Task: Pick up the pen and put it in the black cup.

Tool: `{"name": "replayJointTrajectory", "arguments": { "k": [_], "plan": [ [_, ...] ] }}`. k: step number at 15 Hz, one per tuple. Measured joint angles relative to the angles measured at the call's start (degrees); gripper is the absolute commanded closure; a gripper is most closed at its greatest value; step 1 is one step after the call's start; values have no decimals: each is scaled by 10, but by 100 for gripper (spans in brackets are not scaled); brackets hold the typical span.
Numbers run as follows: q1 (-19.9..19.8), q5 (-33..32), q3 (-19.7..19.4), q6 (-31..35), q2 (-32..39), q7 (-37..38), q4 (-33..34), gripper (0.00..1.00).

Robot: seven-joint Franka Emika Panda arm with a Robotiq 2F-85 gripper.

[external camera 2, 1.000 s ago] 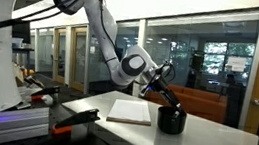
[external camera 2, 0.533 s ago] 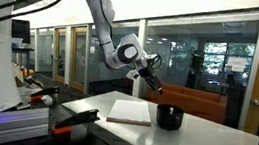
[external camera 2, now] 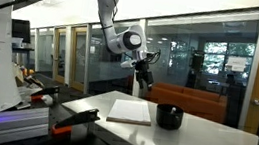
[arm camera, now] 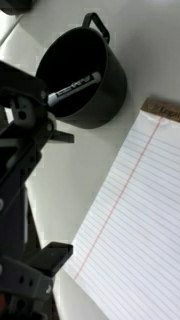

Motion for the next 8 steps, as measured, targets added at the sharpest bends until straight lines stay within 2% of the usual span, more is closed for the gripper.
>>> {"name": "replayJointTrajectory", "arguments": {
  "k": [5, 8],
  "plan": [
    [-57, -87, 52, -146, -33, 1, 24, 0],
    [-80, -116, 73, -169, -38, 15, 33, 0]
  ]
}}
